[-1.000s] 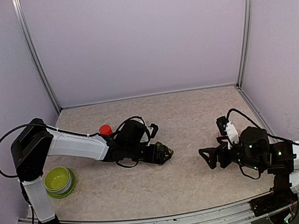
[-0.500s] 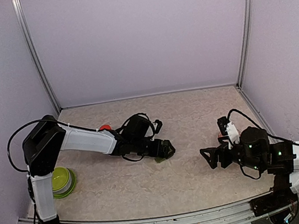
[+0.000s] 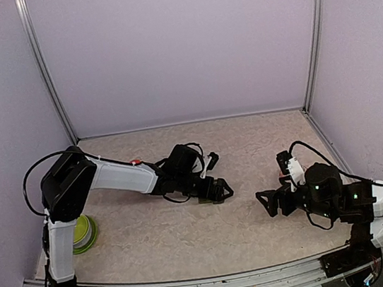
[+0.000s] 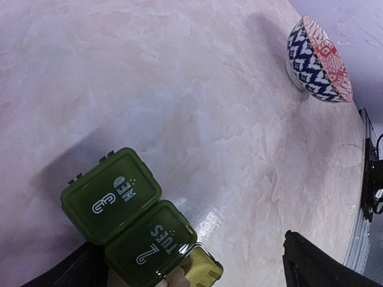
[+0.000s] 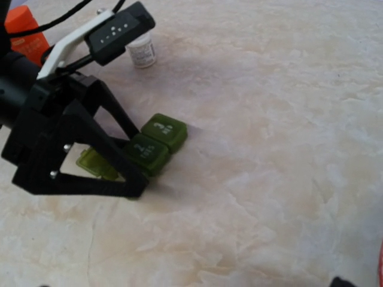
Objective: Sort the pills into containers
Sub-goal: Move the pill container to the center of the board.
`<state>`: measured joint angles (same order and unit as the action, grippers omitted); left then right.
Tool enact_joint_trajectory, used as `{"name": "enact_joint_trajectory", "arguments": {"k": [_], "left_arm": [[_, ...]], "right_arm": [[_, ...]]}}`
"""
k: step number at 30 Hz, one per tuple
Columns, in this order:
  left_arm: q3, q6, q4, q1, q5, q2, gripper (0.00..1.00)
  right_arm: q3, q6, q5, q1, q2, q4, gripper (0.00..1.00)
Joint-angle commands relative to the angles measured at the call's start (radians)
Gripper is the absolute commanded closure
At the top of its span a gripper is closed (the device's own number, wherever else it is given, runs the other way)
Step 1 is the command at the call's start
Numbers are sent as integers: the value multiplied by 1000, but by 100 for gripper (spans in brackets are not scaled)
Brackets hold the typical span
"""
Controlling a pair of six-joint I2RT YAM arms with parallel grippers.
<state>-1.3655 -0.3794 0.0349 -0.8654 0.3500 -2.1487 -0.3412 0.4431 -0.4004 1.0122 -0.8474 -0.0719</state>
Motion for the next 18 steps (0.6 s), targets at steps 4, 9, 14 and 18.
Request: {"name": "enact_joint_trajectory", "arguments": {"k": [4, 9, 14, 18], "left_arm": [[-100, 118, -17, 17, 162, -77, 1], [-180, 198, -85, 26, 225, -119, 1], [-251, 287, -158, 29, 259, -156, 1], [-260, 322, -168, 35, 251, -153, 1]], "right_arm": [[-28, 3, 11, -14, -19, -1, 0], [-25, 8, 9, -14, -10, 4, 0], [-18, 9, 9, -15, -1, 6, 0], [-13, 9, 7, -15, 10, 16, 0]]}}
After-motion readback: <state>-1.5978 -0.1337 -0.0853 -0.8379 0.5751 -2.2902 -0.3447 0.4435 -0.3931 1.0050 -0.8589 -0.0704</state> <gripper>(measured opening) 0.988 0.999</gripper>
